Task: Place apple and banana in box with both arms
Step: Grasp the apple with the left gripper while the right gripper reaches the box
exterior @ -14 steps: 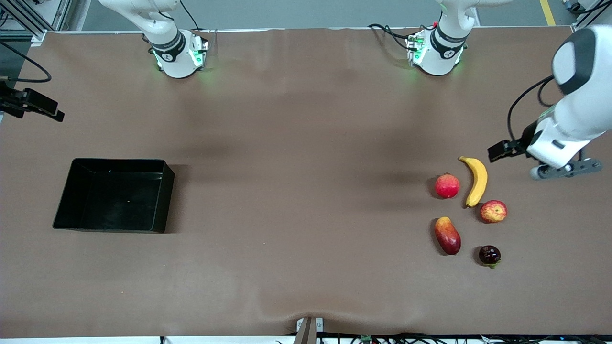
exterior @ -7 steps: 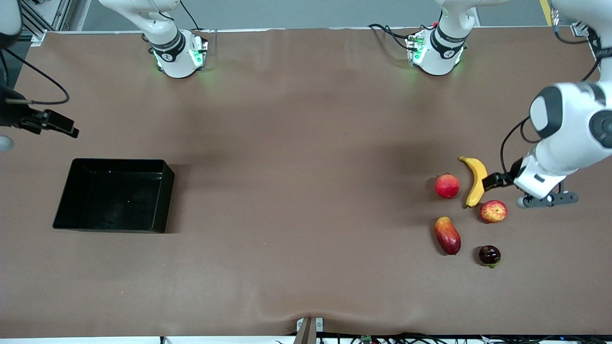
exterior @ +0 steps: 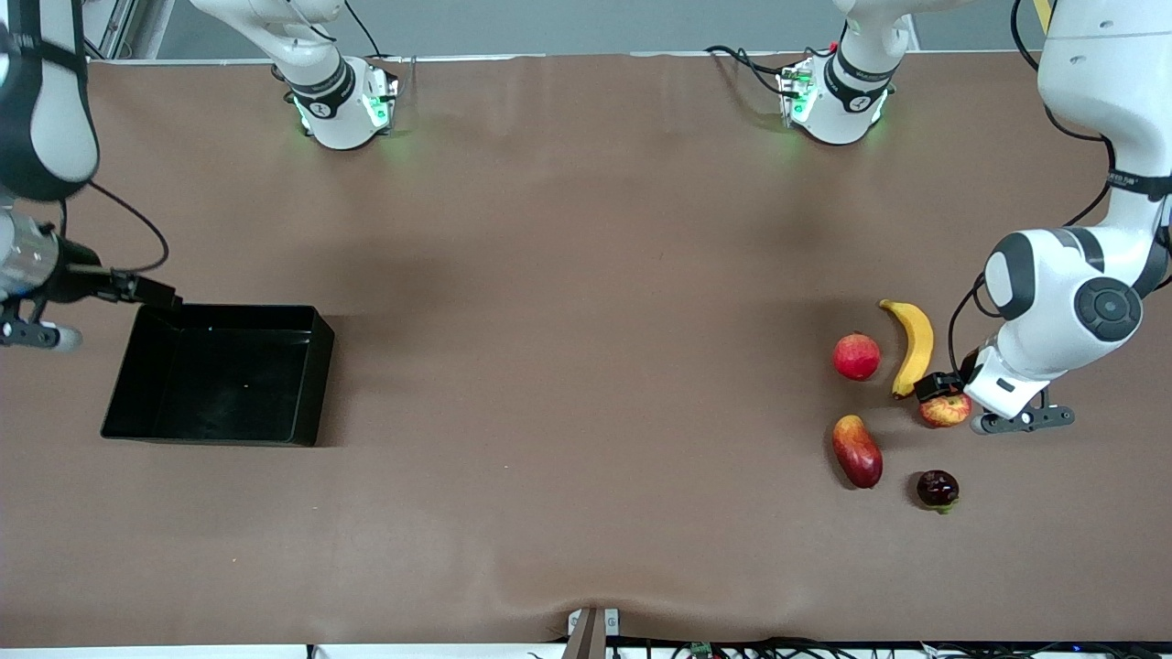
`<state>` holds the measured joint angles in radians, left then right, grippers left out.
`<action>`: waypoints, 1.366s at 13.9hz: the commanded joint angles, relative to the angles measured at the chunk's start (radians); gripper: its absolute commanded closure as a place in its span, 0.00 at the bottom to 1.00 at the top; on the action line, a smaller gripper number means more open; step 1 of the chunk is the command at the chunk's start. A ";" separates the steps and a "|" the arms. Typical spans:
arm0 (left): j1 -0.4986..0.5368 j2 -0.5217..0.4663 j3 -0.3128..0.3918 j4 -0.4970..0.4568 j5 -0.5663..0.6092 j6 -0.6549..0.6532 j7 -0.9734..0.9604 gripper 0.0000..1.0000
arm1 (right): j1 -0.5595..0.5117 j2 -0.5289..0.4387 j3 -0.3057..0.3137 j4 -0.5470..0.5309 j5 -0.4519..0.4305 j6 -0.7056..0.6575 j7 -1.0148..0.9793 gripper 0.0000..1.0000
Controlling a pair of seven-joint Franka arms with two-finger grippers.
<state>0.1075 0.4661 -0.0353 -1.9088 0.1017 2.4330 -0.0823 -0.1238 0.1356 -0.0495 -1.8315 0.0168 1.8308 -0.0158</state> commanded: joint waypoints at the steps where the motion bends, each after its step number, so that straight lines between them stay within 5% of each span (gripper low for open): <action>1: 0.020 0.061 -0.002 0.063 0.027 0.005 -0.002 0.00 | -0.042 0.056 0.011 0.011 -0.014 0.041 -0.047 0.00; 10: 0.058 0.134 -0.003 0.090 0.018 0.003 0.015 0.00 | -0.161 0.258 0.013 0.064 -0.009 0.220 -0.272 0.00; 11: 0.058 0.132 -0.005 0.090 0.018 -0.002 0.025 0.19 | -0.180 0.291 0.013 0.092 -0.009 0.220 -0.317 0.00; 13: 0.055 0.120 -0.003 0.088 0.018 -0.011 0.048 0.79 | -0.212 0.347 0.011 0.156 -0.012 0.219 -0.404 0.00; 14: 0.055 0.108 -0.003 0.085 0.020 -0.026 0.056 0.97 | -0.223 0.369 0.013 0.181 -0.015 0.217 -0.432 0.00; 19: 0.052 -0.033 -0.014 0.086 0.015 -0.280 0.061 1.00 | -0.266 0.435 0.011 0.192 -0.017 0.255 -0.518 0.00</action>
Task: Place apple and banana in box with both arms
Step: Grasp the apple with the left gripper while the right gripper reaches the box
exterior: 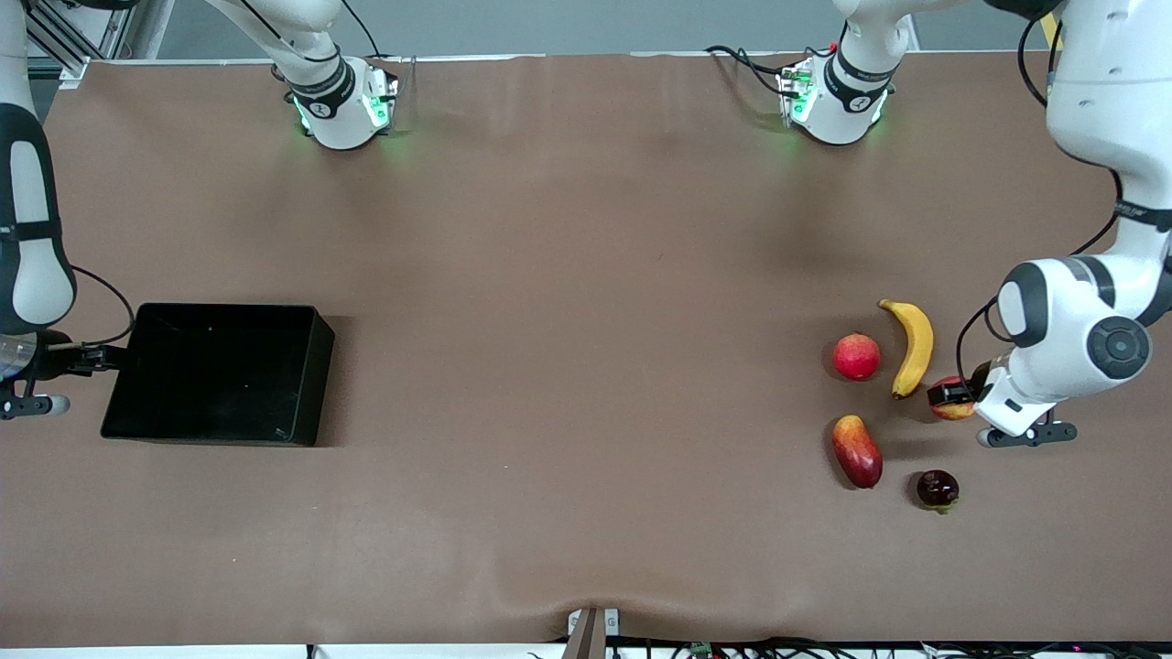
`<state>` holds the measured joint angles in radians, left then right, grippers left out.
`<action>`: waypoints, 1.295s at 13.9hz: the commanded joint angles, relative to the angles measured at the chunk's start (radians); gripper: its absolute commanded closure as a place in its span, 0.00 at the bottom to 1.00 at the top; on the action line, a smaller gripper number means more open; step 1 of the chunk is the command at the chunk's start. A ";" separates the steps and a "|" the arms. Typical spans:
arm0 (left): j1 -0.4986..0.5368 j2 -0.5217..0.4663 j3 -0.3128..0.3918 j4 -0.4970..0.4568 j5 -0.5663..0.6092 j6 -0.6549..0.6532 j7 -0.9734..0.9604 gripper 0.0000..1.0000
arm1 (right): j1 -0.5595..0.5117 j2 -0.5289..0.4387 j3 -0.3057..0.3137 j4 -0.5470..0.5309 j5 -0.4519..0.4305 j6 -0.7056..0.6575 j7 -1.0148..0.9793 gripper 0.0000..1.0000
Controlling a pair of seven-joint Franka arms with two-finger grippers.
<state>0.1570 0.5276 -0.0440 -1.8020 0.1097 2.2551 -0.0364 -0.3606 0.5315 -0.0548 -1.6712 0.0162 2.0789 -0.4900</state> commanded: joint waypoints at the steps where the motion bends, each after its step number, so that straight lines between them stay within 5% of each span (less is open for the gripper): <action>1: -0.002 -0.130 -0.007 -0.019 0.005 -0.156 0.013 1.00 | -0.031 0.059 0.016 0.034 -0.018 0.009 -0.053 0.00; 7: -0.002 -0.267 -0.040 -0.008 -0.093 -0.373 -0.007 1.00 | -0.052 0.130 0.016 0.061 -0.013 0.038 -0.082 0.00; 8: -0.002 -0.282 -0.042 -0.007 -0.096 -0.391 -0.007 1.00 | -0.050 0.131 0.016 0.059 -0.015 0.047 -0.082 0.07; 10: -0.005 -0.308 -0.042 0.000 -0.097 -0.431 -0.007 1.00 | -0.049 0.134 0.016 0.059 -0.015 0.040 -0.082 0.77; 11: -0.005 -0.317 -0.051 0.004 -0.097 -0.455 -0.010 1.00 | -0.044 0.133 0.016 0.059 -0.015 0.036 -0.079 1.00; 18: -0.005 -0.339 -0.070 0.062 -0.097 -0.563 -0.040 1.00 | -0.041 0.128 0.018 0.054 -0.013 0.024 -0.068 1.00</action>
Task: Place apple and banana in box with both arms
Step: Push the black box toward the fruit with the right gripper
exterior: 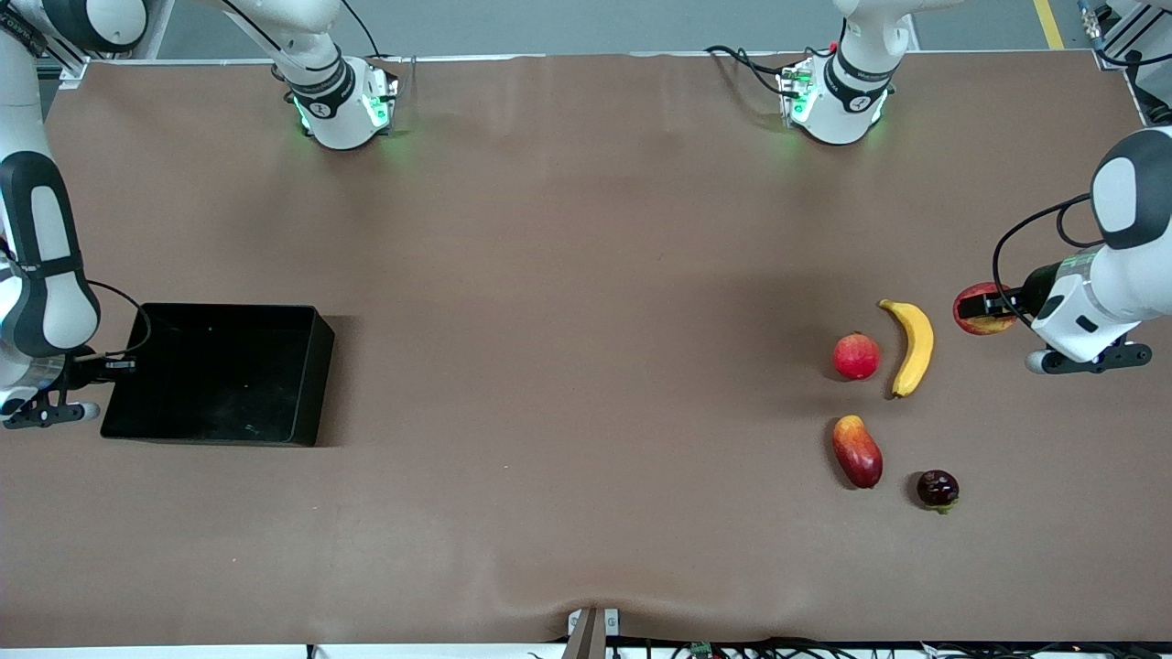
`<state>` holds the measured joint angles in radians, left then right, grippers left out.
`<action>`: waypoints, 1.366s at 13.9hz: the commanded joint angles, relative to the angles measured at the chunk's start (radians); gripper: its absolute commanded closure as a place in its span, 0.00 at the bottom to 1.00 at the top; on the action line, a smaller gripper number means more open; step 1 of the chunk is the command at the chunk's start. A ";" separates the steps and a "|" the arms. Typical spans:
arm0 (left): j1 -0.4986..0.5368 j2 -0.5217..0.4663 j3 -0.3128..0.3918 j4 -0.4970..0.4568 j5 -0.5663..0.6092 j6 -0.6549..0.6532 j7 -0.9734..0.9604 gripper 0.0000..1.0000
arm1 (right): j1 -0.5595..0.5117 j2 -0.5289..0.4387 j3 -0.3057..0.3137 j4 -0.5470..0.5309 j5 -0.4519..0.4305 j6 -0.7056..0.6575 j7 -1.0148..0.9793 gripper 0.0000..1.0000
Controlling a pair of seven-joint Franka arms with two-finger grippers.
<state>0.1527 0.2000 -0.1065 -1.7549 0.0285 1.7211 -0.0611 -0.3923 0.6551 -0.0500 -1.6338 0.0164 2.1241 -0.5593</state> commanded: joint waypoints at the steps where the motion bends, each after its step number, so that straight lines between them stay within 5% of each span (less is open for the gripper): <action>1: 0.001 -0.005 -0.013 0.029 -0.016 -0.031 -0.019 1.00 | -0.008 0.001 0.013 0.018 -0.010 -0.036 0.001 1.00; 12: -0.004 0.004 -0.033 0.067 -0.012 -0.116 -0.048 1.00 | 0.102 -0.196 0.044 0.034 0.008 -0.242 0.079 1.00; 19: -0.001 0.007 -0.039 0.090 -0.004 -0.141 -0.048 1.00 | 0.225 -0.215 0.044 0.023 0.120 -0.322 0.186 1.00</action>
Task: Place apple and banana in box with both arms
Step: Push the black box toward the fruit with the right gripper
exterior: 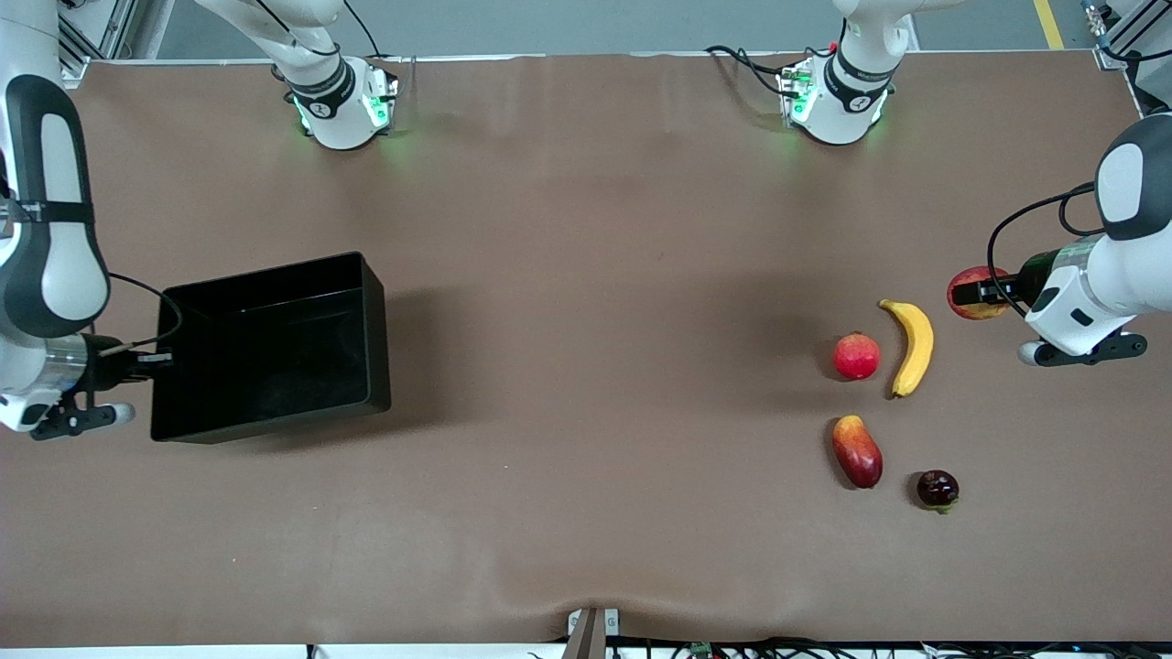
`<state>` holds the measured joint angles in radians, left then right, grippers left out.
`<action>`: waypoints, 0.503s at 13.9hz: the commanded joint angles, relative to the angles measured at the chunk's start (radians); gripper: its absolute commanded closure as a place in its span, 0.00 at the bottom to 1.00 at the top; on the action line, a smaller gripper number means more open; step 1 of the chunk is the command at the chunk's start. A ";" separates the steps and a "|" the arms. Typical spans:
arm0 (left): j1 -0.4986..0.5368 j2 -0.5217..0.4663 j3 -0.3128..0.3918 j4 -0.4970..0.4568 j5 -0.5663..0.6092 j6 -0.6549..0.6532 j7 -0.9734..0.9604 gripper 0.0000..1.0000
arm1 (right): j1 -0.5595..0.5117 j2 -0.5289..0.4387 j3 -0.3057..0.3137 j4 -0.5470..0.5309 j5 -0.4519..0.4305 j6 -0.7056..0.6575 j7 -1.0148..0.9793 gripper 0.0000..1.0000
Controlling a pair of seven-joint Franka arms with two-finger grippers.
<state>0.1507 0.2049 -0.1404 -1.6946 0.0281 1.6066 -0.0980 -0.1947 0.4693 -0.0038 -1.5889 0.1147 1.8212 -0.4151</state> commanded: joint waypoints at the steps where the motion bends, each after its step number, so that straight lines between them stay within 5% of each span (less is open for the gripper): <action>1: 0.001 0.002 -0.005 0.030 -0.004 -0.027 -0.011 1.00 | 0.047 -0.034 -0.002 -0.023 0.022 -0.034 0.062 1.00; 7: 0.001 0.001 -0.004 0.029 -0.004 -0.033 -0.009 1.00 | 0.242 -0.073 -0.002 -0.042 0.023 -0.051 0.327 1.00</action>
<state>0.1506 0.2050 -0.1409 -1.6862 0.0281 1.6043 -0.0981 -0.0346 0.4572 0.0007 -1.5938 0.1198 1.7836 -0.1955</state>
